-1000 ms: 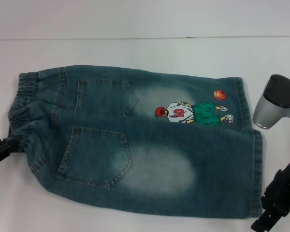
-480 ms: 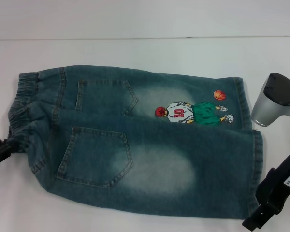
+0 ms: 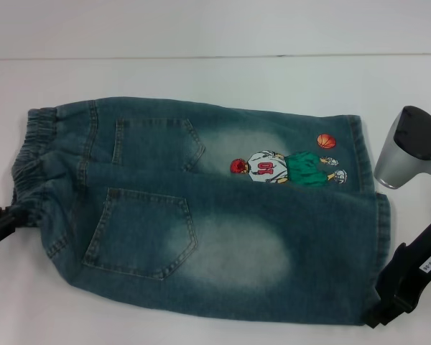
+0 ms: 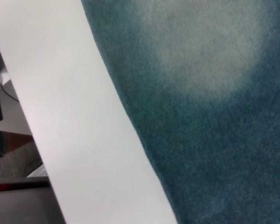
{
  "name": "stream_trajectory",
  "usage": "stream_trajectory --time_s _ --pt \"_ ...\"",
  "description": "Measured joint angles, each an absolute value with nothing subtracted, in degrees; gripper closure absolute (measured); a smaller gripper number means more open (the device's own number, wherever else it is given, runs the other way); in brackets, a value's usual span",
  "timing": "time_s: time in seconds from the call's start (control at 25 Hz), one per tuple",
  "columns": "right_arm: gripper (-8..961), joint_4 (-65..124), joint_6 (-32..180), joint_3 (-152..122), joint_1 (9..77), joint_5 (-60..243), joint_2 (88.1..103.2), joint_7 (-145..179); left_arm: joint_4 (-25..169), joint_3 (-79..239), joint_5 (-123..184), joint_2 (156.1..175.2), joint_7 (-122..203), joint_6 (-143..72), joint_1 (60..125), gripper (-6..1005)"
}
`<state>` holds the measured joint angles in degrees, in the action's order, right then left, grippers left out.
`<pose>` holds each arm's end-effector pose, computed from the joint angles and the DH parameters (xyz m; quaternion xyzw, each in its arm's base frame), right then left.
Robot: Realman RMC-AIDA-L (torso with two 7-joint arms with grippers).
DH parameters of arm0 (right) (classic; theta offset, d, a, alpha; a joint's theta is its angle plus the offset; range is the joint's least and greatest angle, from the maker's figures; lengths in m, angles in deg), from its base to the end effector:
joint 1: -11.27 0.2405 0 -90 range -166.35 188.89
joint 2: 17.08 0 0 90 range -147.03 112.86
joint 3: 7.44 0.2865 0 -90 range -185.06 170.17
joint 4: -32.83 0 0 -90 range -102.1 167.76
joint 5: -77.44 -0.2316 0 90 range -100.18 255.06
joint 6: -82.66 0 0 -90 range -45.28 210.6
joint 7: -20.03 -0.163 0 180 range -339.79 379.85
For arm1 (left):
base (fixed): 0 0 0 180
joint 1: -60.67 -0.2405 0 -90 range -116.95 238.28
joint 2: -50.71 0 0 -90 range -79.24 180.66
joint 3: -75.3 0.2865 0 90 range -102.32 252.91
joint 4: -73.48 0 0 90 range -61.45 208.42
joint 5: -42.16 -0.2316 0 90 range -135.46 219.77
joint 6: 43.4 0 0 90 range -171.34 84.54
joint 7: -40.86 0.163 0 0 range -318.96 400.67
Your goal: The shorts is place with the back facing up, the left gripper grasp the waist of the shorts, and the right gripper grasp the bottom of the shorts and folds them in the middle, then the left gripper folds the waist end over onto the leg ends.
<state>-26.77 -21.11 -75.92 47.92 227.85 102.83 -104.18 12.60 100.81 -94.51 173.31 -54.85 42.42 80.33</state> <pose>0.2640 0.3442 -0.0425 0.9210 -0.3118 0.2298 0.0407 -0.3936 0.3185 0.0441 -0.8727 -0.3909 -0.0786 0.2817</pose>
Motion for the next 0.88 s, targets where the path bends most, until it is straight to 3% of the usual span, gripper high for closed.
stream_trajectory --time_s 0.32,0.52,0.64,0.88 --pt "479 -26.7 -21.2 -76.1 47.9 227.9 102.68 -103.4 12.6 100.8 -94.5 173.31 -55.0 42.3 80.9 918" --pt "687 -26.2 -21.1 -76.2 48.3 227.9 102.63 -102.9 12.5 100.8 -94.2 173.31 -55.2 42.3 81.0 919" --pt "920 -26.2 -21.1 -76.2 48.2 227.8 102.69 -102.0 12.6 100.8 -94.1 173.23 -55.3 42.3 81.1 919" --pt "934 -30.5 -22.1 -73.4 46.4 225.7 102.59 -97.9 12.3 100.3 -93.7 172.89 -56.8 42.6 81.6 920"
